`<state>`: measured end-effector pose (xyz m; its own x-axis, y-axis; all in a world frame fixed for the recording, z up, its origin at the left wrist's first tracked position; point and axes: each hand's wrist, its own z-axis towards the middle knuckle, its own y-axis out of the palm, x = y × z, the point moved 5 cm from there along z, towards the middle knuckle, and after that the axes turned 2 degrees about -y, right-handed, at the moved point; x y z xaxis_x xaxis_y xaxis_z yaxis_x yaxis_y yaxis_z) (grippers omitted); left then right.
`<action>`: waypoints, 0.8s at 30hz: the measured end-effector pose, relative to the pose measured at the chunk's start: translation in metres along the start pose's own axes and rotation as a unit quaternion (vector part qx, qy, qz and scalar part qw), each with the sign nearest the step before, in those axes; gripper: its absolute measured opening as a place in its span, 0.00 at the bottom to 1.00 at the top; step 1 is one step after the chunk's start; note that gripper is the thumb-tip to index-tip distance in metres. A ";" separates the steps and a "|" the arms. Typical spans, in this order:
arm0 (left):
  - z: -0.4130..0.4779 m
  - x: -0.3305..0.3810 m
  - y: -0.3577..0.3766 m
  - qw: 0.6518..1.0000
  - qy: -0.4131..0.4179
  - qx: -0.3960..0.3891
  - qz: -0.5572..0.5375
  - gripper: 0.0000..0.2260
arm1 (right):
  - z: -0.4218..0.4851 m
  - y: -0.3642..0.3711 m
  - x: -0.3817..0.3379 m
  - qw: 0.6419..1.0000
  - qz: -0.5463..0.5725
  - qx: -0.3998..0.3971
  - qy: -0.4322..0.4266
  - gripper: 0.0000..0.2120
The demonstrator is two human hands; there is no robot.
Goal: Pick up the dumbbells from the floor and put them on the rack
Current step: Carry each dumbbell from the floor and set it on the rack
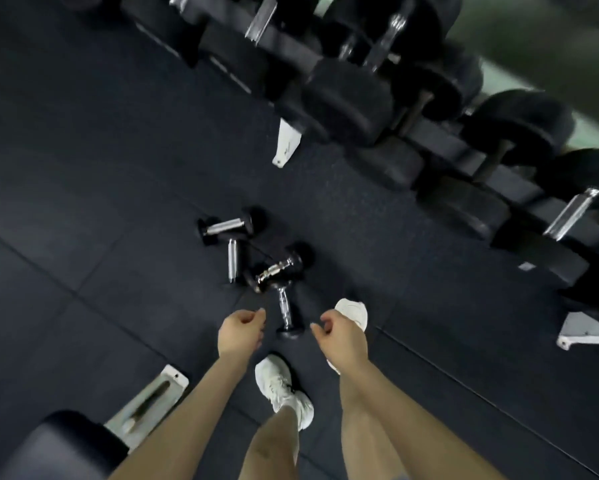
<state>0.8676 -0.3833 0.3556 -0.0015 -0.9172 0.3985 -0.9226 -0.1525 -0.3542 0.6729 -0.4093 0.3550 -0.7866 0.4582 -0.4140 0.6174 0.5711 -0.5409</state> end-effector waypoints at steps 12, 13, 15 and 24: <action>0.235 -0.105 0.101 0.999 -0.010 -0.022 0.030 0.13 | 0.180 0.193 0.097 0.990 -0.087 -0.107 0.016 0.19; 0.256 -0.114 0.112 0.999 -0.016 -0.023 0.035 0.14 | 0.198 0.206 0.105 0.991 -0.078 -0.107 0.025 0.19; 0.293 -0.132 0.132 0.998 -0.027 -0.024 0.044 0.13 | 0.231 0.229 0.120 0.992 -0.059 -0.102 0.036 0.21; 0.394 -0.191 0.200 0.992 -0.058 -0.084 -0.075 0.19 | 0.329 0.319 0.170 0.972 0.037 -0.218 0.074 0.21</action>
<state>0.8350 -0.3837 -0.1248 0.1755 -0.9264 0.3331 -0.9605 -0.2353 -0.1483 0.7328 -0.3730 -0.1288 -0.7493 0.5835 -0.3132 0.6438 0.7528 -0.1375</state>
